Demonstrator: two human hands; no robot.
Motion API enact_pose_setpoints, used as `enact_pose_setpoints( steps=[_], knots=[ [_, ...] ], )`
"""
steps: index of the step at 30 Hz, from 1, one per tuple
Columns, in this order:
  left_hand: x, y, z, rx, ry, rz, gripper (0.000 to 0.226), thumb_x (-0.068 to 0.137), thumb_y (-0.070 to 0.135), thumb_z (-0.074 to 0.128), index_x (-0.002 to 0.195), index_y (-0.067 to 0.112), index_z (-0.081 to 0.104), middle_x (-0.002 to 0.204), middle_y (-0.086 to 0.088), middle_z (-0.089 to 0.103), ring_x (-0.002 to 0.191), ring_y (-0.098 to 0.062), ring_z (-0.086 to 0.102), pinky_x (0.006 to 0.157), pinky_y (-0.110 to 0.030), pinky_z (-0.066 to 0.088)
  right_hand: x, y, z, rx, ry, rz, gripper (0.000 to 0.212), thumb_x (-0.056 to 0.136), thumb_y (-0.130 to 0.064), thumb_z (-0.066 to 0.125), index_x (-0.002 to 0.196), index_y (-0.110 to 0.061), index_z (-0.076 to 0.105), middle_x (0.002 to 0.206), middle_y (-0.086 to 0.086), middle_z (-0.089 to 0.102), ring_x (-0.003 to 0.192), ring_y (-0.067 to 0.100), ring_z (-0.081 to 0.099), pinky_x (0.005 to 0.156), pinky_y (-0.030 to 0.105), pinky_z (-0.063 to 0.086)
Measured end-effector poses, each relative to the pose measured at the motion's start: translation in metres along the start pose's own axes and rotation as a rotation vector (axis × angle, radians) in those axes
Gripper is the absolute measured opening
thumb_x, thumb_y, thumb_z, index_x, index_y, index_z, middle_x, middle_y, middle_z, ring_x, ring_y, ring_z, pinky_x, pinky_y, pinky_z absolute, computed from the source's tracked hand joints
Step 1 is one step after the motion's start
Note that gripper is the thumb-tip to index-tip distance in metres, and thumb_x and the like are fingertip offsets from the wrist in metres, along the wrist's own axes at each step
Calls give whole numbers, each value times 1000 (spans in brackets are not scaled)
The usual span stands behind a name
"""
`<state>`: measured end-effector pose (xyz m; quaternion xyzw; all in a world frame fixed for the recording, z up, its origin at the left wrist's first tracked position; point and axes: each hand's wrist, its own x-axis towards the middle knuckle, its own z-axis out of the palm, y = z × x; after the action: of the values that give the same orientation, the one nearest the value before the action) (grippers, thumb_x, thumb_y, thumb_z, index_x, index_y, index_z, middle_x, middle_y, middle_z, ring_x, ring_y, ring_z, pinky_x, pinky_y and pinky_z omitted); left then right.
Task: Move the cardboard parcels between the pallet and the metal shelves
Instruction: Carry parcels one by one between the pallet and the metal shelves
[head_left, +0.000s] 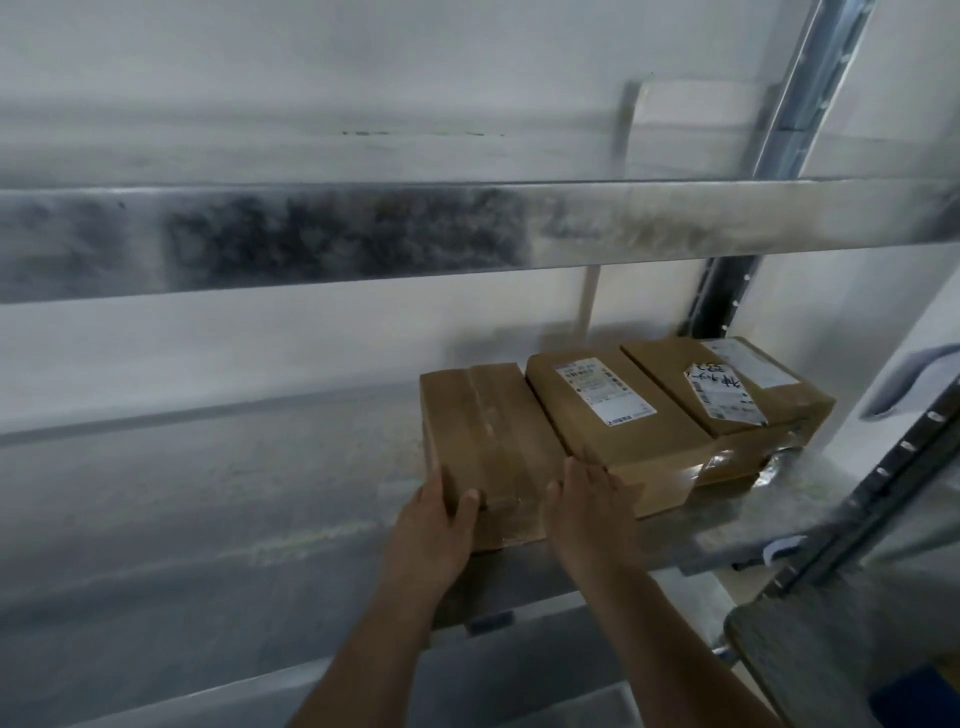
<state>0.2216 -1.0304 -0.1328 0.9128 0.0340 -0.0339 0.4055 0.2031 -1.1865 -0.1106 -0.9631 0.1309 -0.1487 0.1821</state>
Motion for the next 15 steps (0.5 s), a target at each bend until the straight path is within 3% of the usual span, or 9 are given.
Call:
enact_pose_setpoints(
  steps=[6,10,15],
  knots=[
    [2,-11,-13,-47,185,-106,57,94,51,39,141,20,36,134,-7,49,118,-27,50,97,-42,40,-5,-6,2,138,-103,15,34,97,-31,42,127,-18,49,120,1,55,110,15,48,94,30,37],
    [-3,-21,-17,2,137,-133,54,93,46,44,140,20,35,131,-9,45,114,-26,50,95,-42,42,-11,-4,6,307,-252,115,43,96,-32,45,137,-19,42,128,3,50,110,15,49,87,28,40],
    [-10,-27,-23,-58,55,-127,51,94,42,48,136,16,37,129,-9,43,110,-25,50,92,-39,41,-16,0,4,562,-466,204,60,98,-28,42,151,-22,14,154,1,27,133,17,35,94,27,31]
  ],
)
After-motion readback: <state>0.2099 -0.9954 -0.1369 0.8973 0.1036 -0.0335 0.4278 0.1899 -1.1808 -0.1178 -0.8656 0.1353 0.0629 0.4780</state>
